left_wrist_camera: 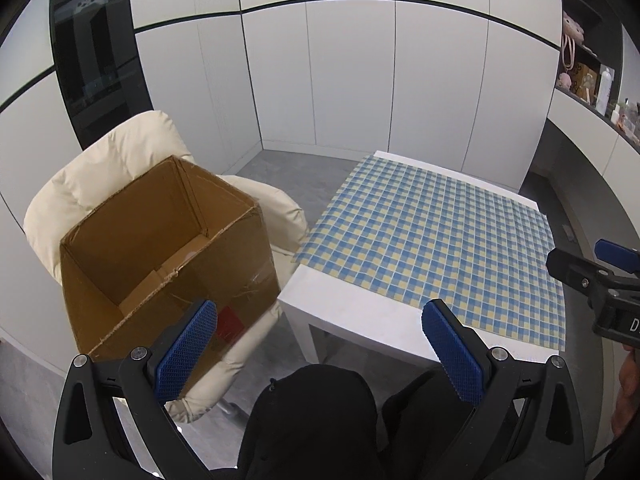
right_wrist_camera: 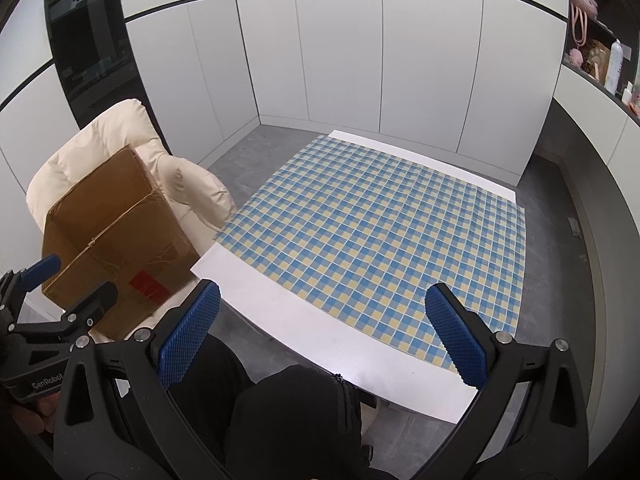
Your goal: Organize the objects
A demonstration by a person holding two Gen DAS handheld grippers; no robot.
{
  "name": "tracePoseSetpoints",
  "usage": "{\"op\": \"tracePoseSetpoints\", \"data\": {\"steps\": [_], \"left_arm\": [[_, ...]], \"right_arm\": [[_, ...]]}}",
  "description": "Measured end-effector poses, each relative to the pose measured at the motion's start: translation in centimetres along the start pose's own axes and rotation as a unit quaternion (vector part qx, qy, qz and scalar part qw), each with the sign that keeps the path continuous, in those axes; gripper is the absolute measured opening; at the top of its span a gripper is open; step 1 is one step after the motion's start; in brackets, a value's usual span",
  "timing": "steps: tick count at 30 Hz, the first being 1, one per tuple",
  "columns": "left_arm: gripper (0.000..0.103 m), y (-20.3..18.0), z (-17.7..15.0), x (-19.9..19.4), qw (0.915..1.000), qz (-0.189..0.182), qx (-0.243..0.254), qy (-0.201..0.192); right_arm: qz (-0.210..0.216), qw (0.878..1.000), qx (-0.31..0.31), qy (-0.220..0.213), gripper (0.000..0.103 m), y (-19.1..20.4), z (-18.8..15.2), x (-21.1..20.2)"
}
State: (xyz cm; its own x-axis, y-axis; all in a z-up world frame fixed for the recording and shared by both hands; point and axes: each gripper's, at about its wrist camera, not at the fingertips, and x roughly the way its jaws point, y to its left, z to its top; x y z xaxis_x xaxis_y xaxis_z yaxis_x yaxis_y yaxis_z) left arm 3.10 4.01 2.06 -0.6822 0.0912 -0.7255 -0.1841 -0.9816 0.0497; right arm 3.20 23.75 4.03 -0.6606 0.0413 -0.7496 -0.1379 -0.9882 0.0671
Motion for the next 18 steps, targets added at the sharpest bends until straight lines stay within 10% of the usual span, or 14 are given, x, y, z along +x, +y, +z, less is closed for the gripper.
{"op": "tracePoseSetpoints", "data": {"steps": [18], "left_arm": [[0.103, 1.7, 0.6, -0.4, 0.9989, 0.020, -0.037, -0.021]], "right_arm": [[0.000, 1.000, 0.002, 0.008, 0.103, -0.1, 0.1, 0.4]]}}
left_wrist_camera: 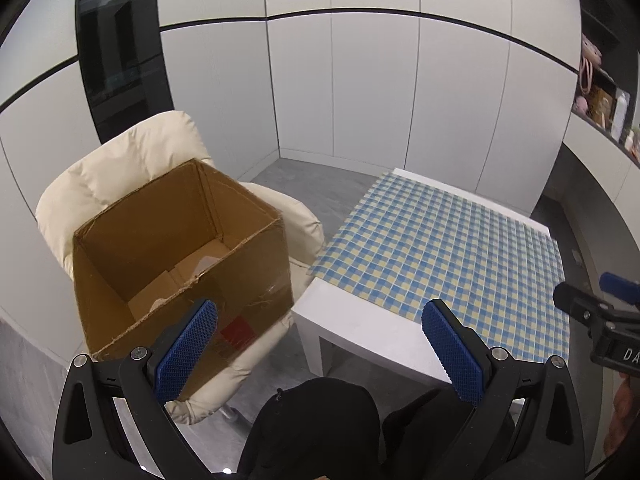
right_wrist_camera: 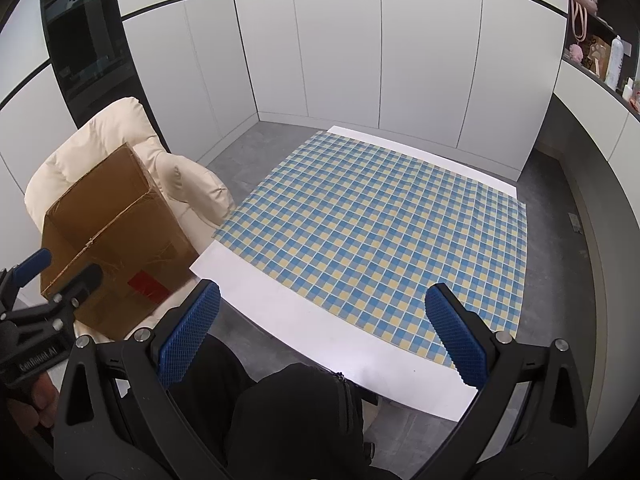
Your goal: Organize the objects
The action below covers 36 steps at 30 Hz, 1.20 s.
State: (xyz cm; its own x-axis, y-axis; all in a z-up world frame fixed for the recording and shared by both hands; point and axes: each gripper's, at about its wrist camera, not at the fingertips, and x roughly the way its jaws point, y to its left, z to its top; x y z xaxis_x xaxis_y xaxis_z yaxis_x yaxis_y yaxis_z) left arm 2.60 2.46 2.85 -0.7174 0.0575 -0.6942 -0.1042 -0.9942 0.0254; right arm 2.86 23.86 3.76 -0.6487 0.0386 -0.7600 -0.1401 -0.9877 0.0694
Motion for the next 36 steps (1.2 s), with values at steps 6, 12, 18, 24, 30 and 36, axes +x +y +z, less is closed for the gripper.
{"op": "tracePoseSetpoints", "data": {"steps": [6, 12, 18, 24, 30, 36], "left_arm": [[0.103, 0.5, 0.1, 0.1, 1.0000, 0.000, -0.008, 0.005], [0.102, 0.2, 0.1, 0.4, 0.9995, -0.027, -0.008, 0.016], [0.102, -0.2, -0.2, 1.0, 0.9985, -0.040, -0.008, 0.036], [0.103, 0.1, -0.1, 1.1, 0.9986, -0.038, -0.014, 0.033], [0.103, 0.0, -0.2, 1.2, 0.9986, -0.037, -0.010, 0.038], [0.102, 0.0, -0.2, 1.2, 0.9987, -0.036, -0.007, 0.035]], "right_arm": [[-0.002, 1.000, -0.001, 0.000, 0.103, 0.0, 0.0, 0.1], [0.001, 1.000, -0.003, 0.002, 0.103, 0.1, 0.0, 0.2], [0.001, 1.000, -0.004, 0.003, 0.103, 0.1, 0.0, 0.2], [0.002, 1.000, -0.005, 0.003, 0.103, 0.1, -0.1, 0.2], [0.004, 1.000, -0.010, 0.004, 0.103, 0.3, -0.1, 0.2], [0.004, 1.000, -0.010, 0.005, 0.103, 0.4, -0.1, 0.3]]}}
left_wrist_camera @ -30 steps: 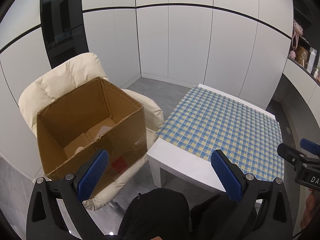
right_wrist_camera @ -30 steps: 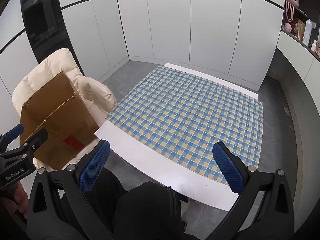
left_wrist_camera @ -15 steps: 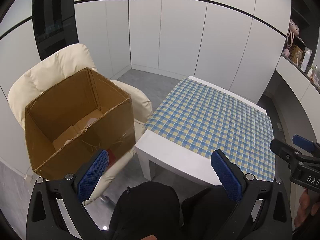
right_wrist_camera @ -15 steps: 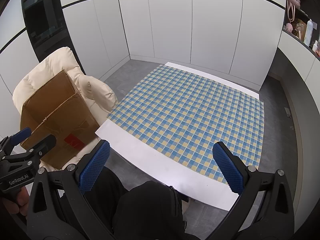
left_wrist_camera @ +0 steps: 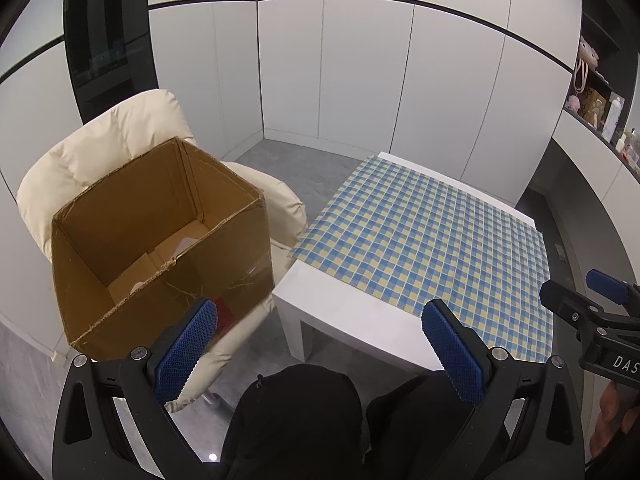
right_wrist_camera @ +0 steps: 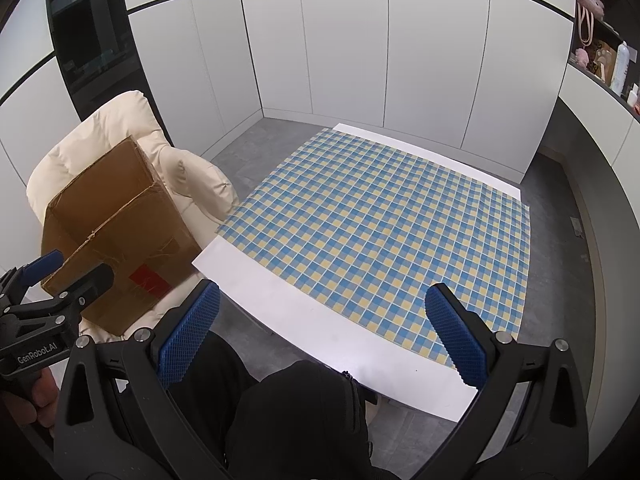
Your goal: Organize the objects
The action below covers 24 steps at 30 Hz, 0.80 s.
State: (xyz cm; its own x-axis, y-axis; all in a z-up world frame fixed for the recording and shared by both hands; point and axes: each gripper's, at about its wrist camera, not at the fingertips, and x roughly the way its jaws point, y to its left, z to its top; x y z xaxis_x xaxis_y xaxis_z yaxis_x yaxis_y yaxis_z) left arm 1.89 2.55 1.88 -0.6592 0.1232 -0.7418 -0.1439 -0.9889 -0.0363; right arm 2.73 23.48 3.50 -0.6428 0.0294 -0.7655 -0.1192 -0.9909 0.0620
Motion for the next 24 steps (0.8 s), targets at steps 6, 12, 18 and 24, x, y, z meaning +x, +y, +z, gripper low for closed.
{"op": "tracePoseSetpoints", "data": {"steps": [6, 12, 18, 24], "left_arm": [[0.102, -0.40, -0.19, -0.04, 0.9999, -0.001, 0.010, 0.000], [0.102, -0.84, -0.24, -0.40, 0.9998, -0.006, 0.018, -0.007], [0.102, -0.61, -0.24, -0.08, 0.9999, -0.001, 0.012, 0.002], [0.102, -0.71, -0.38, 0.14, 0.9998, 0.003, 0.016, 0.010]], "right_arm": [[0.000, 1.000, -0.002, 0.001, 0.103, 0.02, -0.04, 0.09], [0.000, 1.000, -0.004, 0.000, 0.103, 0.02, -0.07, 0.04], [0.000, 1.000, -0.005, 0.000, 0.103, 0.02, -0.09, 0.07], [0.000, 1.000, -0.006, 0.001, 0.103, 0.06, -0.16, 0.14]]}}
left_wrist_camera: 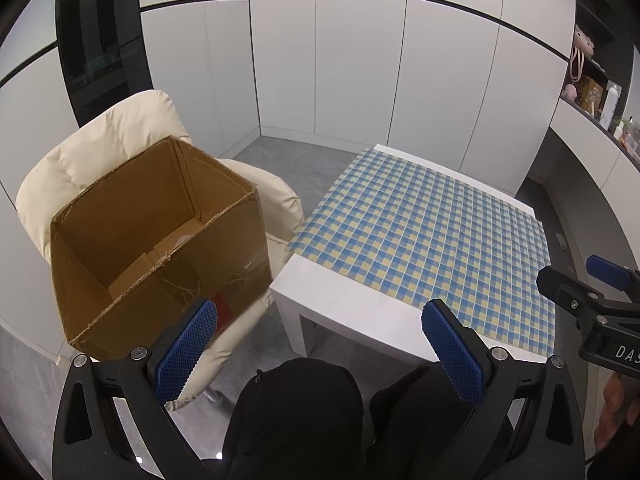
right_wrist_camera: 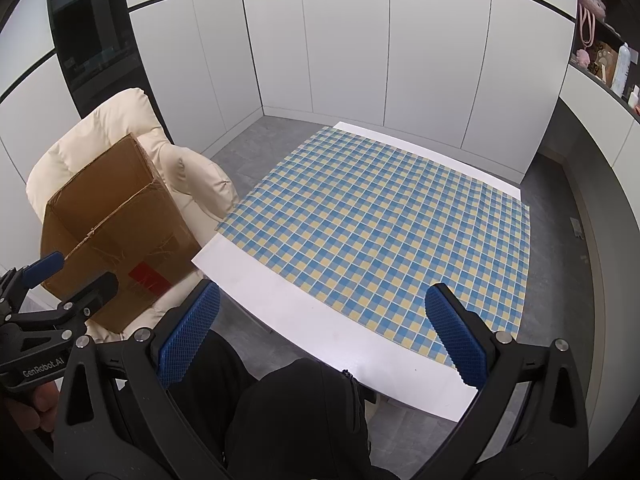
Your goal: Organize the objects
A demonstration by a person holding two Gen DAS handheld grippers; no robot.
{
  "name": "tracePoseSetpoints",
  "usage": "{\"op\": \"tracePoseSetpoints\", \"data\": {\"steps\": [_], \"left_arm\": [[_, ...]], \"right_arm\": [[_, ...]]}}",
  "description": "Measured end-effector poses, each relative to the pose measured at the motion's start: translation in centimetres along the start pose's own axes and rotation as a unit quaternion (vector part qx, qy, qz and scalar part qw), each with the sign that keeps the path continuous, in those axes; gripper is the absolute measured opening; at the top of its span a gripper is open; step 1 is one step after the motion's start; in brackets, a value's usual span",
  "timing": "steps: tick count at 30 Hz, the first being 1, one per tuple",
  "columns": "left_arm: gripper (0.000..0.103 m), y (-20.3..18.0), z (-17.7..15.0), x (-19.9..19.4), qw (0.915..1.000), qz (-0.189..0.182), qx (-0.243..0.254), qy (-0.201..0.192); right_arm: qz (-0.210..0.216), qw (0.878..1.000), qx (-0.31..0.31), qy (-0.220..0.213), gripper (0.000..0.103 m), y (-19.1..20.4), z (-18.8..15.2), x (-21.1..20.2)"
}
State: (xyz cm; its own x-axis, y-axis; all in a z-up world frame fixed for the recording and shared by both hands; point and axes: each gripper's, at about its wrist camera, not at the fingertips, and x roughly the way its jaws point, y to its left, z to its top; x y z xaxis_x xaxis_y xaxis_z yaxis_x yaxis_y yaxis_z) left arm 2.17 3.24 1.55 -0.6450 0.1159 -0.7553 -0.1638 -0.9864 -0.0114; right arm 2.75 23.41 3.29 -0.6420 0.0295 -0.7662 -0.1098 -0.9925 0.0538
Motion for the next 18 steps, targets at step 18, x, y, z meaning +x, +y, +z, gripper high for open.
{"op": "tracePoseSetpoints", "data": {"steps": [18], "left_arm": [[0.102, -0.02, -0.18, 0.09, 1.0000, -0.002, 0.000, 0.009]], "right_arm": [[0.000, 1.000, 0.000, 0.002, 0.103, 0.14, -0.11, 0.07]]}}
